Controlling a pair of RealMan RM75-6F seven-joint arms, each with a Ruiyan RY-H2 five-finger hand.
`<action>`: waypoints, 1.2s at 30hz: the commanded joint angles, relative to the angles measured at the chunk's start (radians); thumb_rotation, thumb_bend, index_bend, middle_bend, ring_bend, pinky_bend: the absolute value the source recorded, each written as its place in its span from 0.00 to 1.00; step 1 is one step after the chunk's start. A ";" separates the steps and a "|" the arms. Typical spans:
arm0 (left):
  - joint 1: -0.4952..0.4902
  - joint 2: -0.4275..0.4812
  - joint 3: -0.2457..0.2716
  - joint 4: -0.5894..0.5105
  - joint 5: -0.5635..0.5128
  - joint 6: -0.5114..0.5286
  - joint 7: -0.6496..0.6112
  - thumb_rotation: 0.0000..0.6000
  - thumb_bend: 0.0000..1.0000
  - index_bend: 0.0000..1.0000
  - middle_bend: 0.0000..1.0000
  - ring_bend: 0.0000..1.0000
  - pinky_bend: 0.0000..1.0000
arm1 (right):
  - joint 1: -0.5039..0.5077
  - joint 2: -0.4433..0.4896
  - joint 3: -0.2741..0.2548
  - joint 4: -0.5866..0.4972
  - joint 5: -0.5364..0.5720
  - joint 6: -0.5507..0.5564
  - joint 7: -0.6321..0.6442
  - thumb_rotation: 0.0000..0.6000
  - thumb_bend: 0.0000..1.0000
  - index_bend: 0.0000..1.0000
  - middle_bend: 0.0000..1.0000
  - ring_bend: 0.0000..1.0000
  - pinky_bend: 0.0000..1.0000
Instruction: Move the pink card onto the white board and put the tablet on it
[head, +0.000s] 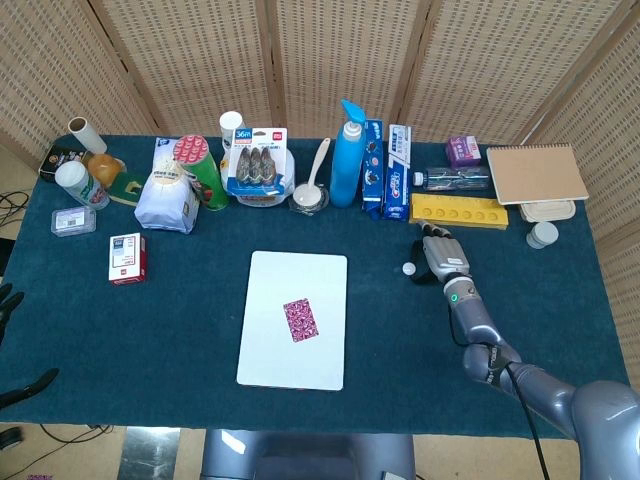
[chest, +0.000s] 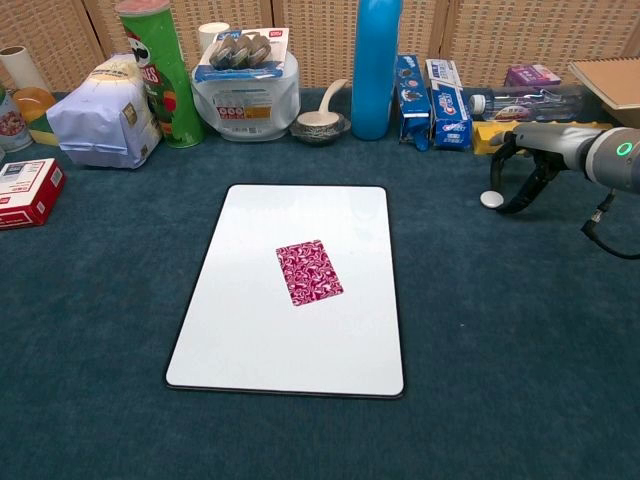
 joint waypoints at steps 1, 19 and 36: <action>-0.001 0.001 0.000 0.001 0.000 -0.001 -0.001 1.00 0.12 0.00 0.00 0.00 0.01 | -0.003 0.004 0.001 -0.013 -0.013 0.007 0.005 1.00 0.31 0.52 0.01 0.00 0.00; 0.002 0.010 0.006 0.008 0.012 0.006 -0.029 1.00 0.12 0.00 0.00 0.00 0.01 | -0.047 0.142 0.004 -0.332 -0.110 0.127 -0.006 1.00 0.33 0.52 0.02 0.00 0.00; 0.002 0.026 0.020 0.027 0.037 0.009 -0.072 1.00 0.11 0.00 0.00 0.00 0.01 | 0.036 0.093 -0.020 -0.665 0.038 0.249 -0.298 1.00 0.34 0.52 0.02 0.00 0.00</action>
